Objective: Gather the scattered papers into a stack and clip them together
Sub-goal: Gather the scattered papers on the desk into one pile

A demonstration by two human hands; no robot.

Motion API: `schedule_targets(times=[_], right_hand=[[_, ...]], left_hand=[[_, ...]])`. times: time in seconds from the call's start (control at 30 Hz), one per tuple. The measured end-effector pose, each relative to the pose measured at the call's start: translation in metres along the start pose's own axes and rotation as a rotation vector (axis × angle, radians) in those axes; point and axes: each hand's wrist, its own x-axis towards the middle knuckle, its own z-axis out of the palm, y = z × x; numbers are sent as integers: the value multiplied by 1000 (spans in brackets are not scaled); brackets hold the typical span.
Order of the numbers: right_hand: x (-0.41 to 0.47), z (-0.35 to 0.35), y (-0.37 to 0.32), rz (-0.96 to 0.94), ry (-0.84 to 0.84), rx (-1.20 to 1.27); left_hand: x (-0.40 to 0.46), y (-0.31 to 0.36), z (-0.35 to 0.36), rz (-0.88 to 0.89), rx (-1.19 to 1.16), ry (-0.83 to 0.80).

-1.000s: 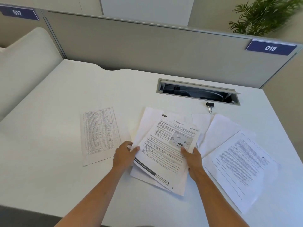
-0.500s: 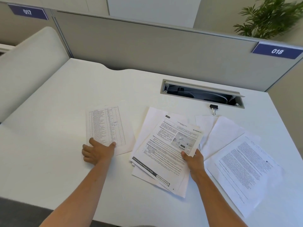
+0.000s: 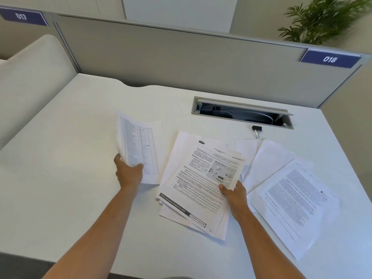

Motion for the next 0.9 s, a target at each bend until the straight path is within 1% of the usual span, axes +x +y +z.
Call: schedule_targets(times=[0.17, 0.23, 0.3, 0.37, 0.43, 0.53, 0.63, 0.7, 0.8, 0.83, 0.9], right_hand=[[3, 0, 2, 5, 6, -32], [3, 0, 2, 13, 3, -41], [3, -1, 2, 36, -2, -38], [4, -1, 2, 46, -6, -43], [2, 0, -1, 33, -8, -42], [-4, 1, -7, 16, -8, -26], [-9, 1, -14, 72, -9, 49], [-11, -2, -18, 139, -44, 140], [-9, -4, -21, 221, -98, 279], [-11, -4, -21, 228, -104, 292], [-12, -3, -20, 182, -102, 236]], left_hand=[[-15, 57, 4, 237, -131, -156], [-22, 75, 4, 297, -180, -254], [-31, 90, 5, 321, -249, -377], [-37, 95, 7, 296, -351, -497], [-38, 88, 12, 231, -431, -602], [-39, 63, 25, 66, -462, -684], [-42, 32, 38, -54, -345, -710], [-45, 13, 45, -87, -242, -718], [-51, -10, 53, -51, -44, -676], [-52, -19, 55, -30, 22, -657], [-57, -29, 57, 37, 173, -601]])
